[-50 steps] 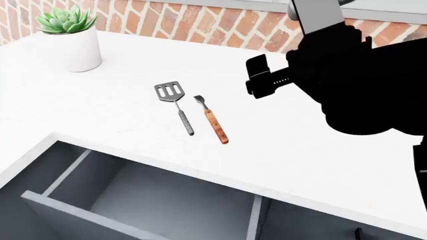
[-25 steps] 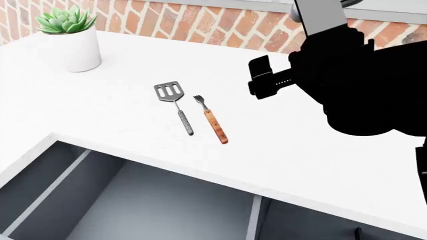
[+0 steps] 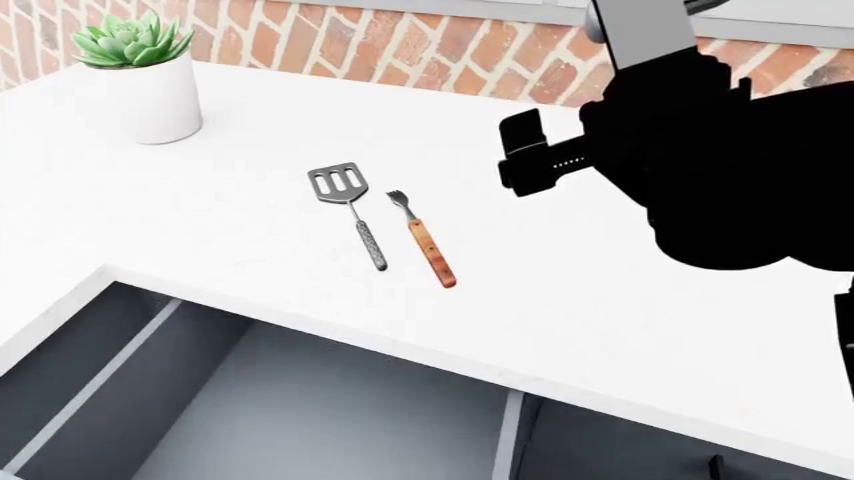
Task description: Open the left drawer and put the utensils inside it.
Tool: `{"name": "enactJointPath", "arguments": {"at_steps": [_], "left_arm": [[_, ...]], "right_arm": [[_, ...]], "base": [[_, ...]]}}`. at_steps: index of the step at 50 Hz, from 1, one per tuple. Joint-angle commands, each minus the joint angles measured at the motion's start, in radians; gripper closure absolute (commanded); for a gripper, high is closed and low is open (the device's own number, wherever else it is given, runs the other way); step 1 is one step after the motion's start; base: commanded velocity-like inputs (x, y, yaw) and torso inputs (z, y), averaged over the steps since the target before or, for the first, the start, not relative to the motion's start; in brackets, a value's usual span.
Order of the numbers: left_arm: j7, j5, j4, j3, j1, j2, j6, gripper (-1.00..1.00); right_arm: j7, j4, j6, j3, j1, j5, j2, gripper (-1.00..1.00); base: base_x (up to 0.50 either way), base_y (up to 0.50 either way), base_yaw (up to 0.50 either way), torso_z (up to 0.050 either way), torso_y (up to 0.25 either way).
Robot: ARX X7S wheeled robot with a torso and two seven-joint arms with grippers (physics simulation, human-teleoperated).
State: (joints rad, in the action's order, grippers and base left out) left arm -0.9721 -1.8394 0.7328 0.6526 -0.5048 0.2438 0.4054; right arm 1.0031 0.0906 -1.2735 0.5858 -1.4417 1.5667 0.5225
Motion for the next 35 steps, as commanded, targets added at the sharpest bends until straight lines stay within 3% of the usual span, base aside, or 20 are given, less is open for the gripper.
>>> {"name": "enactJointPath", "arguments": {"at_steps": [1,9,15,19,35], "left_arm": [[0.01,0.198,0.574,-0.094,0.353,0.13,-0.229,-1.0],[0.054,0.175,0.575,-0.095,0.364,0.125,-0.261,-1.0],[0.073,0.14,0.576,-0.112,0.364,0.128,-0.274,-1.0],[0.079,0.116,0.576,-0.139,0.365,0.128,-0.282,-1.0],[0.09,-0.085,0.576,-0.365,0.368,0.134,-0.339,-1.0]], "right_arm": [[0.004,0.003,0.006,0.001,-0.006,0.005,0.006,-1.0],[-0.053,-0.031,0.002,0.03,-0.013,-0.018,-0.011,-1.0],[-0.222,-0.128,-0.035,0.113,-0.09,-0.109,-0.042,-1.0],[-0.447,-0.183,-0.105,0.207,-0.151,-0.137,-0.055,-1.0],[-0.499,-0.47,0.008,0.242,-0.171,-0.233,-0.208,-1.0]], "base": [[0.0,0.0,0.0,0.0,0.0],[0.0,0.0,0.0,0.0,0.0],[0.0,0.0,0.0,0.0,0.0],[0.0,0.0,0.0,0.0,0.0],[0.0,0.0,0.0,0.0,0.0]]}}
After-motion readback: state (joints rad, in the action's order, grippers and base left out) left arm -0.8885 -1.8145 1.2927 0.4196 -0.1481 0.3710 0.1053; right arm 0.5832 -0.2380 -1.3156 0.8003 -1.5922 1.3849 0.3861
